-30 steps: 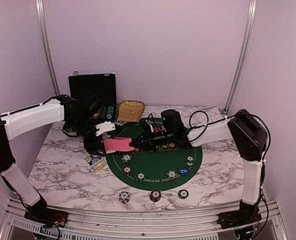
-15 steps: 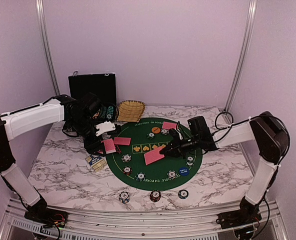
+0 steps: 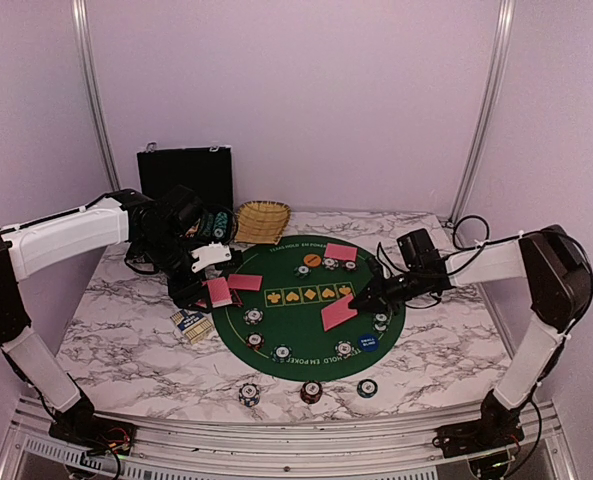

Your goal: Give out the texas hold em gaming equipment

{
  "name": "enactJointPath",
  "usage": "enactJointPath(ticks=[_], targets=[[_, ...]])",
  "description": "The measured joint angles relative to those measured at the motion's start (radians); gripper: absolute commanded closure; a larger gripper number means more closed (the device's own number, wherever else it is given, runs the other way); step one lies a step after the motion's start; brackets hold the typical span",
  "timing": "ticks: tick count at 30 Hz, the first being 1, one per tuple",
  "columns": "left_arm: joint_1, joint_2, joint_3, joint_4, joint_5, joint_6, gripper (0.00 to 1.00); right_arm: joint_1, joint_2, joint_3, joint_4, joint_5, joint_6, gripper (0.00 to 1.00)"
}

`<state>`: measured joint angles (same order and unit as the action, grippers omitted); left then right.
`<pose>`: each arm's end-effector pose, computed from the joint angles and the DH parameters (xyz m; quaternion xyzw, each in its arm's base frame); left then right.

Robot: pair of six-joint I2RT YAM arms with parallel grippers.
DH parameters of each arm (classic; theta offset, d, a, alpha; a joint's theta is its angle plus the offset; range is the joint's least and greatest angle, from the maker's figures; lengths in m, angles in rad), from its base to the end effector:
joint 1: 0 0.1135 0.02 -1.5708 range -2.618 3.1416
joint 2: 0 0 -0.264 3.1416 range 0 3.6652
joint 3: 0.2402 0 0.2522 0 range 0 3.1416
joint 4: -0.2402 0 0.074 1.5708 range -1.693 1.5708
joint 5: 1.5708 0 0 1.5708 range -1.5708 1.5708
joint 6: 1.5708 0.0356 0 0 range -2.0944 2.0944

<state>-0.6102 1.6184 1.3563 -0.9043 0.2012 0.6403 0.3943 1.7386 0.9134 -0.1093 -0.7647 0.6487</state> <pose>0.2644 -0.1935 0.2716 0.5868 0.7785 -0.0954 0.2013 0.2985 0.1509 0.1543 -0.0040 0.8889 0.4519 0.0751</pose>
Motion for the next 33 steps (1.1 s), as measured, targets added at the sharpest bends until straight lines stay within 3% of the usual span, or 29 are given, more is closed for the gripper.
enactJointPath(ticks=[23,33], targets=[[0.000,0.000,0.000,-0.007,0.001,0.008,1.00,-0.012,-0.069,-0.048,-0.192,0.106,-0.135,0.99],[0.000,0.000,0.000,-0.008,0.008,0.013,1.00,-0.012,-0.131,-0.055,-0.276,0.179,-0.172,0.68]])
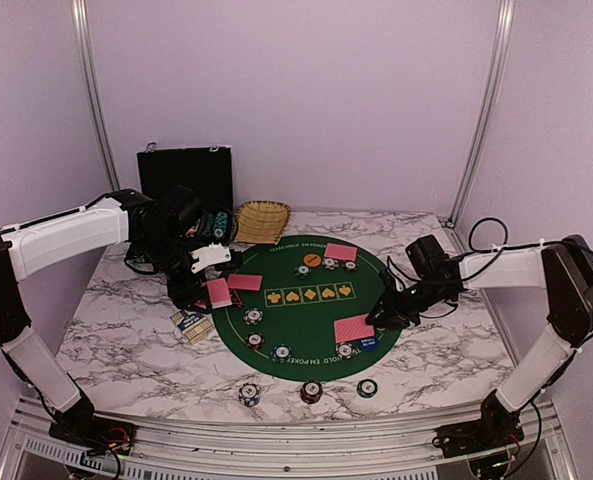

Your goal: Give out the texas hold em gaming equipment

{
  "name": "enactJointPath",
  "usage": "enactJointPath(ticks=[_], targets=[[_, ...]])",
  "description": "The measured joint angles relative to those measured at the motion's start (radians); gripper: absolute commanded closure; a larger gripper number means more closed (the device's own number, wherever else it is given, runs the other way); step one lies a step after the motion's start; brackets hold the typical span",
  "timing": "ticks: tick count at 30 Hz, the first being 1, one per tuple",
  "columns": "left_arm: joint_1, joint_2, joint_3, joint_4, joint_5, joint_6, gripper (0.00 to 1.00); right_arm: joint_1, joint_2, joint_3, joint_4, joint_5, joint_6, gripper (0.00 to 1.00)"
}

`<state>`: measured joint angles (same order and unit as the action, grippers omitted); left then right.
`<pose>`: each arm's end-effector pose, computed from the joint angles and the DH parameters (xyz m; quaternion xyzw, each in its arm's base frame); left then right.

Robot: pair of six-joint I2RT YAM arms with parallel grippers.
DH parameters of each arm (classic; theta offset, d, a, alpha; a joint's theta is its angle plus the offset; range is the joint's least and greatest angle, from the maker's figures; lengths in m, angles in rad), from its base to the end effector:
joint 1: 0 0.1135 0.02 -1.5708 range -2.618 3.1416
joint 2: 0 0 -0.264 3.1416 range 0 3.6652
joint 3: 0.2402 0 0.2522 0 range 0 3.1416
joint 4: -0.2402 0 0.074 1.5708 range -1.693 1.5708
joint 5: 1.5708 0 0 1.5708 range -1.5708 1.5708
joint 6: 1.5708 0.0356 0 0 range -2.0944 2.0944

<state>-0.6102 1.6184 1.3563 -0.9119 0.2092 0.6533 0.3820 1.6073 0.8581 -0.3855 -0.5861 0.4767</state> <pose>0.2636 -0.1933 0.2713 0.5924 0.7747 -0.0981 0.1982 0.2651 0.1277 0.1605 -0.0182 0.9366 0.3426 0.0709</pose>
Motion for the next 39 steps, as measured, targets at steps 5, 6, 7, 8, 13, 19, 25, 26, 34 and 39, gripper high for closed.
enactJointPath(ticks=[5,6,7,8,13,19,25,26,34,39], targets=[[0.000,0.000,0.000,-0.002,0.000,0.002,1.00,0.000,-0.026,0.004,-0.058,0.041,-0.020,0.61],[0.000,0.000,0.000,-0.002,0.000,0.002,1.00,0.000,-0.030,0.009,-0.073,0.052,-0.025,0.60],[0.000,0.000,0.000,-0.003,0.000,0.002,1.00,0.000,-0.033,0.016,-0.087,0.062,-0.027,0.59],[0.000,0.000,0.000,-0.003,0.000,0.002,1.00,0.000,-0.037,0.027,-0.105,0.076,-0.032,0.56],[0.000,0.000,0.000,-0.004,0.000,0.002,1.00,0.000,-0.059,0.096,-0.135,0.100,-0.034,0.44],[0.000,0.000,0.000,-0.006,0.001,0.002,1.00,0.027,-0.051,0.166,-0.089,0.063,-0.003,0.34],[0.000,0.000,0.000,-0.007,0.003,0.002,1.00,0.102,0.092,0.262,0.037,-0.026,0.075,0.37],[0.000,0.000,0.000,-0.007,0.003,0.002,1.00,0.116,0.127,0.280,0.064,-0.042,0.097,0.36],[0.000,0.000,0.000,-0.007,0.004,0.002,1.00,0.264,0.285,0.393,0.277,-0.161,0.238,0.27],[0.000,0.000,0.000,-0.007,0.005,0.002,1.00,0.365,0.333,0.438,0.428,-0.229,0.336,0.26]])
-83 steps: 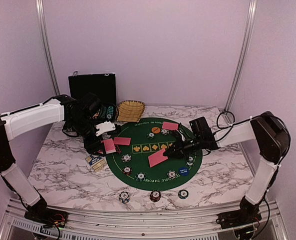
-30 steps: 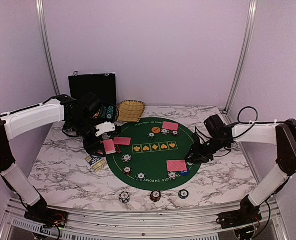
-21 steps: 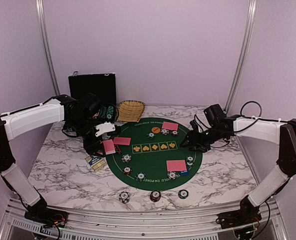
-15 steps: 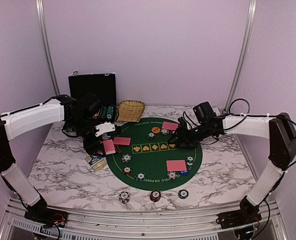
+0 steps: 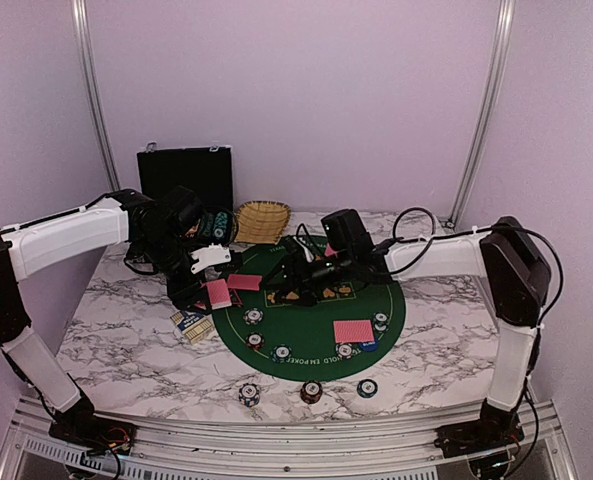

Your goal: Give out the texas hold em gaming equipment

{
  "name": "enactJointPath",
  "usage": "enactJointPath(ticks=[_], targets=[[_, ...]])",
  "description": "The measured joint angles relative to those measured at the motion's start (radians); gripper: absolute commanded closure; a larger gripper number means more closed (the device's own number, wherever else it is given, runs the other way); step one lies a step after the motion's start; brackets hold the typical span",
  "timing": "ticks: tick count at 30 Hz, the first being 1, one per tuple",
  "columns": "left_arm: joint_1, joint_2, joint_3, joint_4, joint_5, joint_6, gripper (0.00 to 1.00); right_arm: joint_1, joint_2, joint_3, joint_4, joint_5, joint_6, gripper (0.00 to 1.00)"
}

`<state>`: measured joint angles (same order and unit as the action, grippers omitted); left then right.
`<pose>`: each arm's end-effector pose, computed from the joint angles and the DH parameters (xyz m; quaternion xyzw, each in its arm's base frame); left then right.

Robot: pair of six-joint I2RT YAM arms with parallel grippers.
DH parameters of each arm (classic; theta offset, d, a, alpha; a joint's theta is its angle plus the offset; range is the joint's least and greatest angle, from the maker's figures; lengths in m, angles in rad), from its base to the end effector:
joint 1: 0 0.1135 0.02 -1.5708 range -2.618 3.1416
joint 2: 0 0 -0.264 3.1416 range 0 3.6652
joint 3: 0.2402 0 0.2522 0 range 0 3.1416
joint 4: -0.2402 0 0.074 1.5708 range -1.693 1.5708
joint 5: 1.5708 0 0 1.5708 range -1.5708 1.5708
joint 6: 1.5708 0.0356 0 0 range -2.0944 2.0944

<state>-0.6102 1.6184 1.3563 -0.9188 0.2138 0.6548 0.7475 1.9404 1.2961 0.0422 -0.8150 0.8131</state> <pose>0.2629 -0.1930 0.2711 0.5933 0.7745 -0.1004 0.1949 0.2965 0.3102 0.2048 -0.1578 0.8181 0.5500 0.0571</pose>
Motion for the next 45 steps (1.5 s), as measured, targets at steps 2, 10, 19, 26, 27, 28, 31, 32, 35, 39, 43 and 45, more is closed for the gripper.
enactJointPath(ticks=[2,10,19,26,27,28,31,32,35,39,43,45], targets=[[0.000,0.000,0.000,0.000,0.002,0.000,1.00,0.029,0.032,0.026,0.043,-0.018,0.034,0.26],[0.000,0.000,0.000,0.000,0.006,0.000,1.00,0.089,0.135,0.095,0.167,-0.053,0.140,0.25],[0.000,0.000,0.000,0.000,0.008,0.000,1.00,0.120,0.231,0.190,0.265,-0.068,0.227,0.24],[0.000,0.000,0.000,0.000,0.014,-0.001,1.00,0.145,0.320,0.276,0.306,-0.079,0.277,0.22],[0.000,0.000,0.000,-0.001,0.014,-0.001,1.00,0.149,0.332,0.288,0.314,-0.081,0.284,0.22],[0.000,0.000,0.000,-0.001,0.014,-0.001,1.00,0.153,0.342,0.299,0.319,-0.083,0.289,0.22],[0.000,0.000,0.000,-0.001,0.015,-0.001,1.00,0.161,0.374,0.336,0.333,-0.087,0.311,0.22],[0.000,0.000,0.000,-0.001,0.016,-0.001,1.00,0.163,0.382,0.345,0.335,-0.089,0.317,0.23],[0.000,0.000,0.000,-0.001,0.017,-0.001,1.00,0.164,0.399,0.361,0.341,-0.090,0.328,0.26],[0.000,0.000,0.000,-0.001,0.017,0.000,1.00,0.158,0.408,0.362,0.338,-0.085,0.337,0.28],[0.000,0.000,0.000,0.000,0.016,-0.001,1.00,0.150,0.408,0.362,0.323,-0.078,0.326,0.31],[0.000,0.000,0.000,0.001,0.016,-0.001,1.00,0.145,0.407,0.360,0.323,-0.076,0.316,0.33]])
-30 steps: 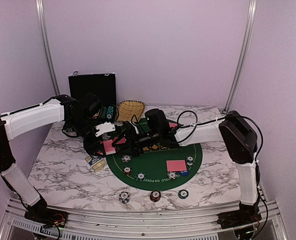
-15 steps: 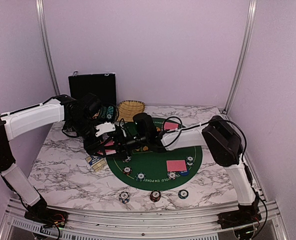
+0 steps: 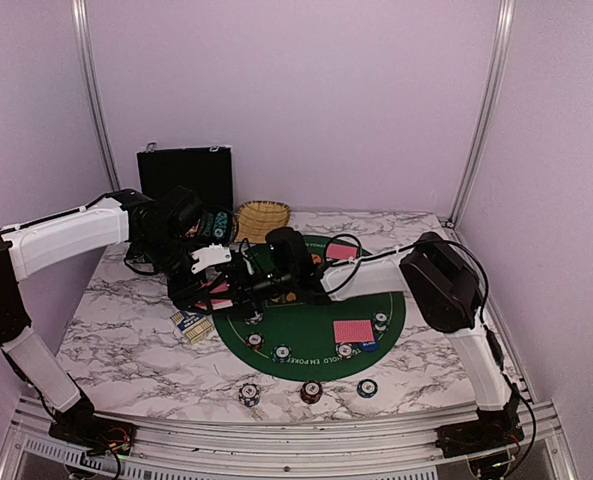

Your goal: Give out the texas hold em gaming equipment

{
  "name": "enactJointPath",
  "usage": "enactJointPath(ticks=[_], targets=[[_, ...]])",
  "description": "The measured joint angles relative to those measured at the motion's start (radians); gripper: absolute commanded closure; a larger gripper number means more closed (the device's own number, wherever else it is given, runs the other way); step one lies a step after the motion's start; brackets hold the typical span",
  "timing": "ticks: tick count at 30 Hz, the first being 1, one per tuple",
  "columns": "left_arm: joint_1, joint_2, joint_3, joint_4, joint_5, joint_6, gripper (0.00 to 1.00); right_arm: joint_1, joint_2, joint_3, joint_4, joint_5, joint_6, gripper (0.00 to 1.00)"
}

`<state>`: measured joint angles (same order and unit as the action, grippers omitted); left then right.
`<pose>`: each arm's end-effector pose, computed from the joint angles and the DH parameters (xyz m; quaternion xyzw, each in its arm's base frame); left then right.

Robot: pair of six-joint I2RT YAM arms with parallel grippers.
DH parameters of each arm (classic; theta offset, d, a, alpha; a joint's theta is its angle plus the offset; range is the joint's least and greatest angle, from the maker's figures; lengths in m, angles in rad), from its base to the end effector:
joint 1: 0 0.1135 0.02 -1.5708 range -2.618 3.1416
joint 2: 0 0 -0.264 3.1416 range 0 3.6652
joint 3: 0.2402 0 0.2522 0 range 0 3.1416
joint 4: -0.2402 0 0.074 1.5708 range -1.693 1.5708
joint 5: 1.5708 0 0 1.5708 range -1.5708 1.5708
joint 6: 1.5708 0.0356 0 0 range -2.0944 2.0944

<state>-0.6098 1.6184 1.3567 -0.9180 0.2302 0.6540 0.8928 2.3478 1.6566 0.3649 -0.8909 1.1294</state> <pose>0.2627 -0.1934 0.2713 0.5936 0.7731 -0.1084 0.1955 0.3067 0.4250 0.1609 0.1628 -0.7578 -0.6316 0.0174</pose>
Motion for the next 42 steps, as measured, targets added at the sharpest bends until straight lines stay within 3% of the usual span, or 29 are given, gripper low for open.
enactJointPath(ticks=[42], targets=[[-0.001,0.000,-0.001,-0.007,-0.007,0.000,1.00,-0.067,-0.170,-0.171,-0.040,0.018,-0.086,0.82]])
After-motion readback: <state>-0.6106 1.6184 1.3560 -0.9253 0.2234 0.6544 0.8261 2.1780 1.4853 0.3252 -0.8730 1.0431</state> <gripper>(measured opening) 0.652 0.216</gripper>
